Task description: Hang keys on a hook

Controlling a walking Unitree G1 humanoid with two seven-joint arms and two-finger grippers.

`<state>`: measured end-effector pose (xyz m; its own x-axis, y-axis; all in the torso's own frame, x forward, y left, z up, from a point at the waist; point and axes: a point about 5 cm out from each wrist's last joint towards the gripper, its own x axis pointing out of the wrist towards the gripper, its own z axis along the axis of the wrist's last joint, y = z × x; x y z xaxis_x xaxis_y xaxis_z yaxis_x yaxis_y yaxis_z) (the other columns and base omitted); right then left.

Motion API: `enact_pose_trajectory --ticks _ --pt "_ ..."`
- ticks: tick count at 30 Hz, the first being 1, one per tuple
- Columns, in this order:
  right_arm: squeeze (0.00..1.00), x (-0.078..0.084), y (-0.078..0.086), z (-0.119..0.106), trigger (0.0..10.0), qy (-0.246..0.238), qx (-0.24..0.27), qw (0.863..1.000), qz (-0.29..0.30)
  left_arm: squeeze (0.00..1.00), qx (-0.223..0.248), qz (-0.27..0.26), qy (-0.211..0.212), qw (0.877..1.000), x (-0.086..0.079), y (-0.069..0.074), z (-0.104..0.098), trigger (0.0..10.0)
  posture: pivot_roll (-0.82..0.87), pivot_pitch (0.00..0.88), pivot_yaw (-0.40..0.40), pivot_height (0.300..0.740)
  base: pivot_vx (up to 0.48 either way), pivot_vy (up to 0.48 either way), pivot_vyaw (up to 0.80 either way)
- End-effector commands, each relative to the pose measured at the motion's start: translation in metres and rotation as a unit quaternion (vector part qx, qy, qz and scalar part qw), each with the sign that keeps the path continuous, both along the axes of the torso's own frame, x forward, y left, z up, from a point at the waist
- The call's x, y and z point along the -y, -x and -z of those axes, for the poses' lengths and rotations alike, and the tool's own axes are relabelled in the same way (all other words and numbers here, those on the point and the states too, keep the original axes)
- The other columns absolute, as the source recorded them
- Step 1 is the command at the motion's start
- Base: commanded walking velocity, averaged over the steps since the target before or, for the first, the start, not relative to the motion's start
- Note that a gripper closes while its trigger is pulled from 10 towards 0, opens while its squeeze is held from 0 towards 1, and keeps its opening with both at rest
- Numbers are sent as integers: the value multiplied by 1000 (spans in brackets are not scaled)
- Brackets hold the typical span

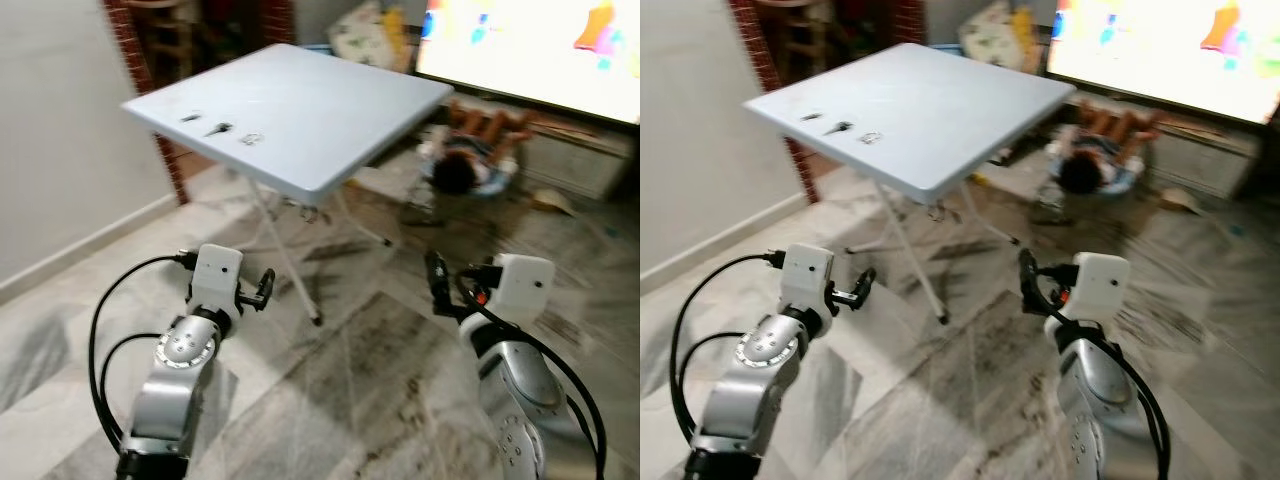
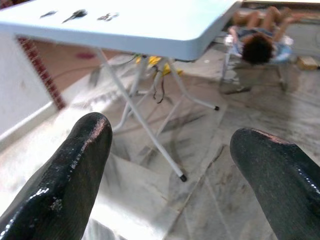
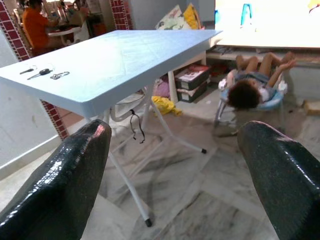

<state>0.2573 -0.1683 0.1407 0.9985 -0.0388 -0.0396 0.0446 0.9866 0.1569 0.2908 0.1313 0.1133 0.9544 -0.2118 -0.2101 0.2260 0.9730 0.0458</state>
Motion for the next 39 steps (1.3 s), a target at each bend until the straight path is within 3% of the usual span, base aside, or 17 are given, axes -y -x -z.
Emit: enact_pose_trajectory --ticks 1,9,24,39 --pt "0 -1 0 -1 10000 -12 -3 1000 -1 0 8 3 -1 1000 4 -5 -8 10000 81 12 -27 740 0 0 0" --pt "0 -4 0 -2 10000 -30 -6 999 -12 0 8 9 -1 1000 7 -7 -11 10000 78 16 -27 740 0 31 0" --pt "0 -6 -2 -6 10000 -42 -1 999 -28 0 3 5 11 1000 8 -12 -11 10000 74 4 -31 740 0 480 0" --pt "0 -4 -3 -10 10000 -19 6 1000 -18 0 11 3 19 1000 9 -15 -15 10000 71 1 -28 740 0 479 0"
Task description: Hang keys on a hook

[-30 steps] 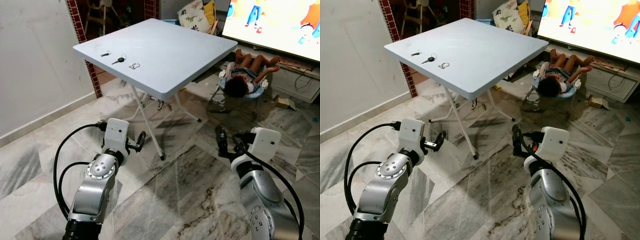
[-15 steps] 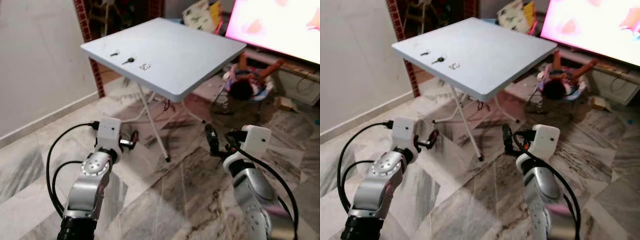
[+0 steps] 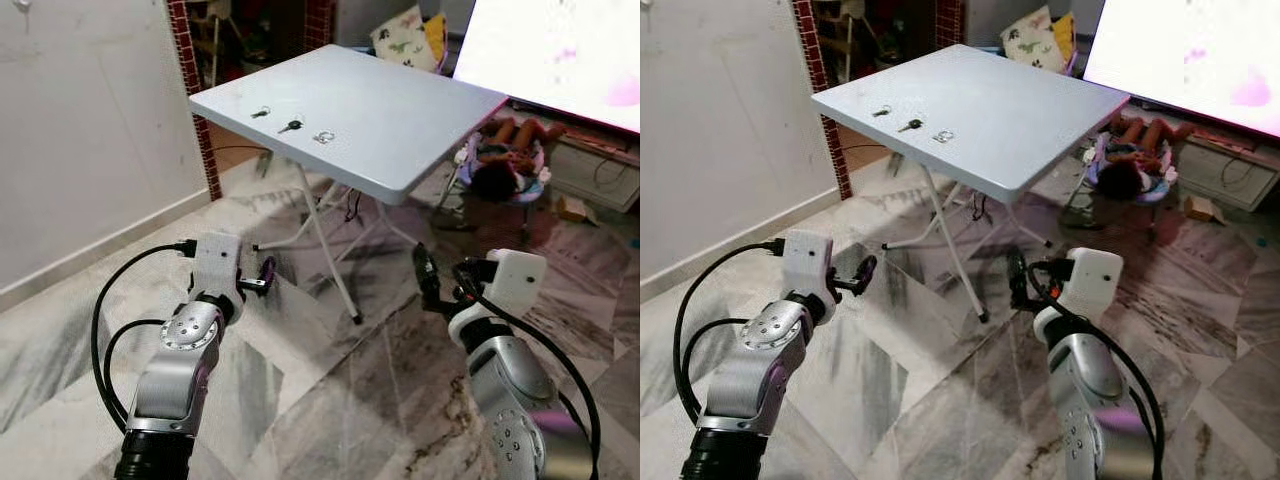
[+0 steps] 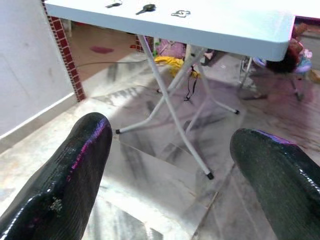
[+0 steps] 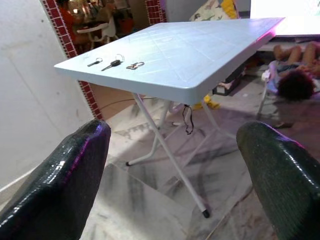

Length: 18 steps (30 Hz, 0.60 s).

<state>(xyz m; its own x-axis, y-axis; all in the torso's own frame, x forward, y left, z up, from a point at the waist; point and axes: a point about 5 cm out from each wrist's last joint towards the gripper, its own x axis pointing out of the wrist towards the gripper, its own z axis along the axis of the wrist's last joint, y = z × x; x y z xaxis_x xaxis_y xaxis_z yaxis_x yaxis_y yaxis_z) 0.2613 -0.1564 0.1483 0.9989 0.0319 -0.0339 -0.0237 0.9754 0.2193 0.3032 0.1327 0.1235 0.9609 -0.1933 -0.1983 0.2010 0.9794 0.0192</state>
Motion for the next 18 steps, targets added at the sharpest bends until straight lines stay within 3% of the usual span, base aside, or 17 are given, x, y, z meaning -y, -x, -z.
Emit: enact_pose_trajectory --ticks 1,4,6,11,14,18 --pt "0 7 1 -3 10000 20 5 1000 14 0 14 15 2 1000 11 -3 -6 10000 71 1 -28 740 0 0 0" --pt "0 8 0 -7 10000 37 22 999 24 0 32 12 3 999 11 -3 -12 10000 71 0 -27 740 0 0 0" --pt "0 4 -1 -11 10000 5 40 999 14 0 49 7 7 999 9 -3 -17 10000 74 0 -25 740 0 0 0" --pt "0 3 -1 -14 10000 3 47 999 10 0 60 4 5 998 7 -2 -20 10000 74 0 -25 740 0 0 0" --pt "0 2 -1 -15 10000 87 59 994 35 0 95 -4 14 995 1 0 -26 10000 79 0 -28 740 0 0 0" --pt "0 -6 1 -13 10000 59 63 996 -14 0 103 -10 15 995 -1 0 -27 10000 82 0 -31 740 0 0 0"
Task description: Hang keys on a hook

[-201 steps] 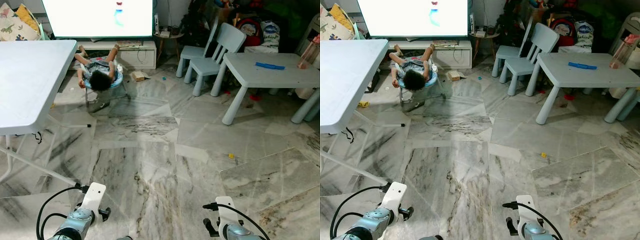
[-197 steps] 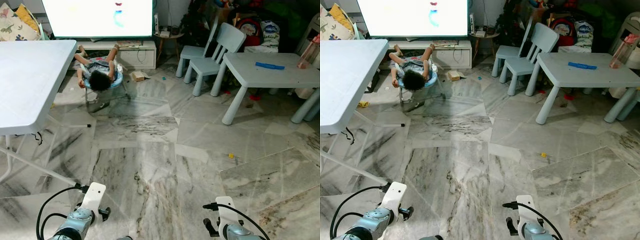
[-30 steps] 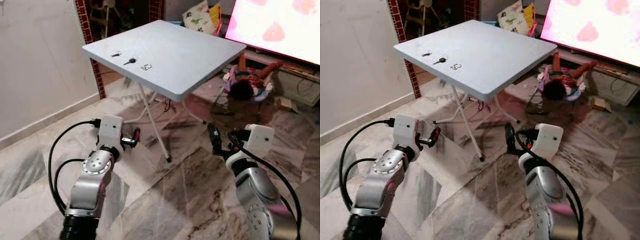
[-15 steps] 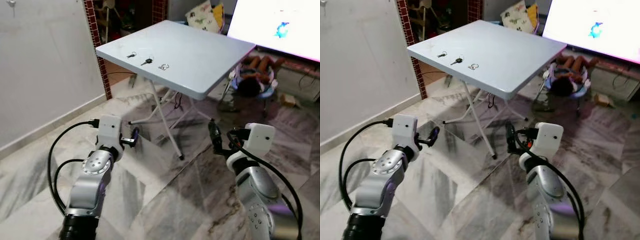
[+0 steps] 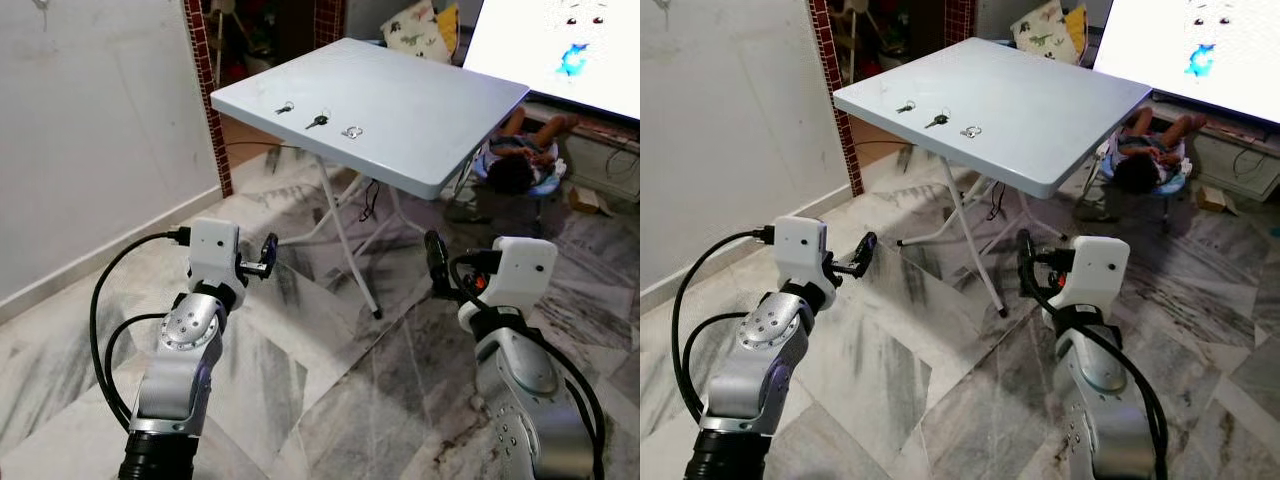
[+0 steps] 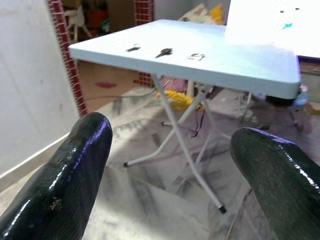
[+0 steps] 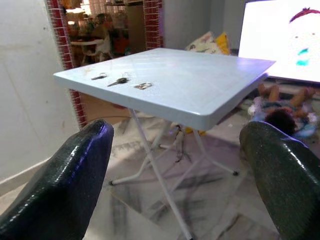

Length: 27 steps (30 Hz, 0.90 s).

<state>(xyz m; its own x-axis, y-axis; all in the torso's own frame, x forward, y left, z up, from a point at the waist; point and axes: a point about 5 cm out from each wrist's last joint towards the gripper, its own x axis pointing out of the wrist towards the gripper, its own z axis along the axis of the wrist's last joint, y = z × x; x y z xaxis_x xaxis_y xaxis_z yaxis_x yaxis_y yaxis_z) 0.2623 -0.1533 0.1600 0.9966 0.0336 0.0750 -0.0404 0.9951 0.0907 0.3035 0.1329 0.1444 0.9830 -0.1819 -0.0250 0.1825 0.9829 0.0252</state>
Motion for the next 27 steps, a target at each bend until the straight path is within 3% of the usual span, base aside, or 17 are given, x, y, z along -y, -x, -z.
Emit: enact_pose_trajectory --ticks 1,4,9,27 --pt "0 -3 3 -2 10000 -13 8 1000 -25 0 14 0 11 1000 0 0 -7 10000 84 0 -33 740 0 0 0" --pt "0 -2 3 -5 10000 -15 21 999 -33 0 10 13 40 999 3 0 -8 10000 82 0 -31 740 0 0 0" --pt "0 0 2 -6 10000 15 27 999 -24 0 10 19 39 999 4 1 -7 10000 77 0 -30 740 57 0 0" --pt "0 -4 1 0 10000 29 25 999 -32 0 8 27 54 998 6 3 -3 10000 81 0 -40 740 407 0 0"
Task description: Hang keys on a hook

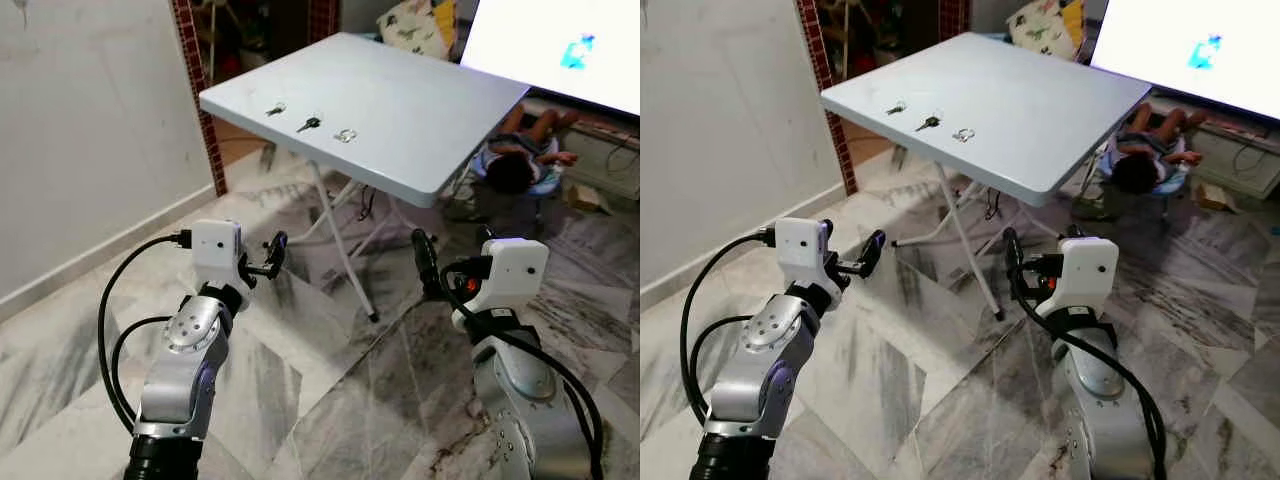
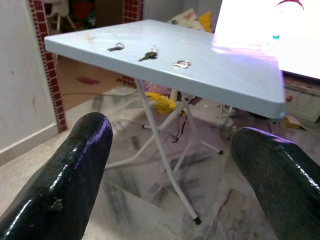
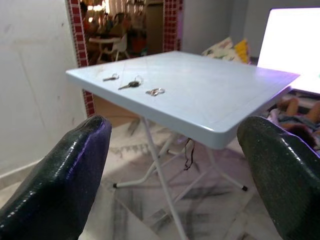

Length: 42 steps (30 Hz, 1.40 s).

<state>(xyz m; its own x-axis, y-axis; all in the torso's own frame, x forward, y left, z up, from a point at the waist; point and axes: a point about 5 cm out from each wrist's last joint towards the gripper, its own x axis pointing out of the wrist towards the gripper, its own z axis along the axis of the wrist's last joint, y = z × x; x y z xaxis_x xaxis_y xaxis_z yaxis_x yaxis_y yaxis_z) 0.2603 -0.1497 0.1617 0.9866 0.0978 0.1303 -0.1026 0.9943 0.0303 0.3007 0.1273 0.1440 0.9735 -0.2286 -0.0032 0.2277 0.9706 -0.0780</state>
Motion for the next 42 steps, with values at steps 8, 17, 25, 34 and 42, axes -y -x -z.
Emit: enact_pose_trajectory --ticks 8,17,25,34,42 --pt "0 -5 1 4 10000 -10 -6 1000 -28 0 7 11 0 1000 2 0 -3 10000 82 0 -37 740 454 0 0" --pt "0 -9 1 5 10000 -11 -6 999 -46 0 4 12 0 1000 2 0 -1 10000 86 0 -39 740 454 0 0" --pt "0 -10 1 7 10000 -14 -9 999 -49 0 -1 13 -1 1000 2 1 0 10000 87 0 -36 740 442 0 0" --pt "0 -11 1 7 10000 -14 -9 999 -49 0 -3 16 -2 1000 3 1 0 10000 87 0 -35 740 441 0 0" --pt "0 -11 0 7 10000 -12 -8 999 -51 0 -4 18 -6 1000 3 0 1 10000 90 0 -34 740 439 0 0"
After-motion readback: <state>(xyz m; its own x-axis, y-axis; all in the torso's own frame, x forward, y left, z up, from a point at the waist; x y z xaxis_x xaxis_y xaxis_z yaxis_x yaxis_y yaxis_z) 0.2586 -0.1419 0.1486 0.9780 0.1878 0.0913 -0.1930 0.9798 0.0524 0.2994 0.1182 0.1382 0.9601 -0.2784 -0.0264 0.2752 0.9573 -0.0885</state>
